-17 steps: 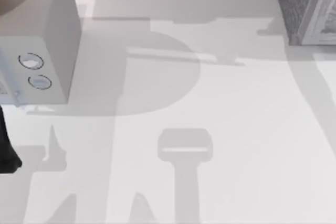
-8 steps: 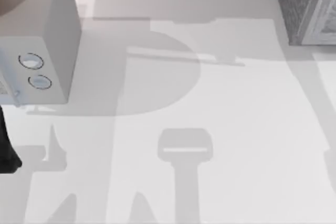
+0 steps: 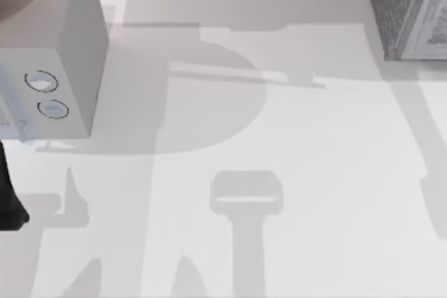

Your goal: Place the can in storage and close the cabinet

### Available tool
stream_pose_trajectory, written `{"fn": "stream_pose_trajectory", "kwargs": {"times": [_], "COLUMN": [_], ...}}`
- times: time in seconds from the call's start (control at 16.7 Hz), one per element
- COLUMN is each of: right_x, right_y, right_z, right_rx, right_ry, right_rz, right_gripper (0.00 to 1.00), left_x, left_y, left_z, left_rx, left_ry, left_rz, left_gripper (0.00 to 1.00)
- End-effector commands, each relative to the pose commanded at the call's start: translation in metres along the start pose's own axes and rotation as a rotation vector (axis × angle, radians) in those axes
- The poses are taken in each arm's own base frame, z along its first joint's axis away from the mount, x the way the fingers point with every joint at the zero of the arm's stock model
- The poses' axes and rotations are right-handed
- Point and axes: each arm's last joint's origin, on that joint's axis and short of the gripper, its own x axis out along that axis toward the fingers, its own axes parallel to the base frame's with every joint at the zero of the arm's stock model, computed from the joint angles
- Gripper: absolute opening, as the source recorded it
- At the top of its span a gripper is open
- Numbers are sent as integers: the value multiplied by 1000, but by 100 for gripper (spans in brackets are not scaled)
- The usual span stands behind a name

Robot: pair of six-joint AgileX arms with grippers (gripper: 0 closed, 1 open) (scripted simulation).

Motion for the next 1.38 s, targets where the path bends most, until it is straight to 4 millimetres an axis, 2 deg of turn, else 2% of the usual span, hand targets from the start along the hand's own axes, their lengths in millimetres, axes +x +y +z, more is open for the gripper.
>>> {"fn": "stream_pose_trajectory", "kwargs": {"times": [0.6, 1.08, 1.38], "right_x": [44, 49, 49], "right_y": [-5, -6, -6], "right_z": [-8, -10, -10], "right_rx": [1, 1, 1], "right_ry": [-4, -3, -3], "right_rz": [0, 0, 0], "right_gripper": [0, 0, 38], "left_x": [0, 0, 0], "left_y": [0, 0, 0], "left_z": [0, 0, 0], "left_rx": [0, 0, 0], "left_ry": [0, 0, 0], "left_rz": [0, 0, 0], "left_gripper": [100, 100, 100]}}
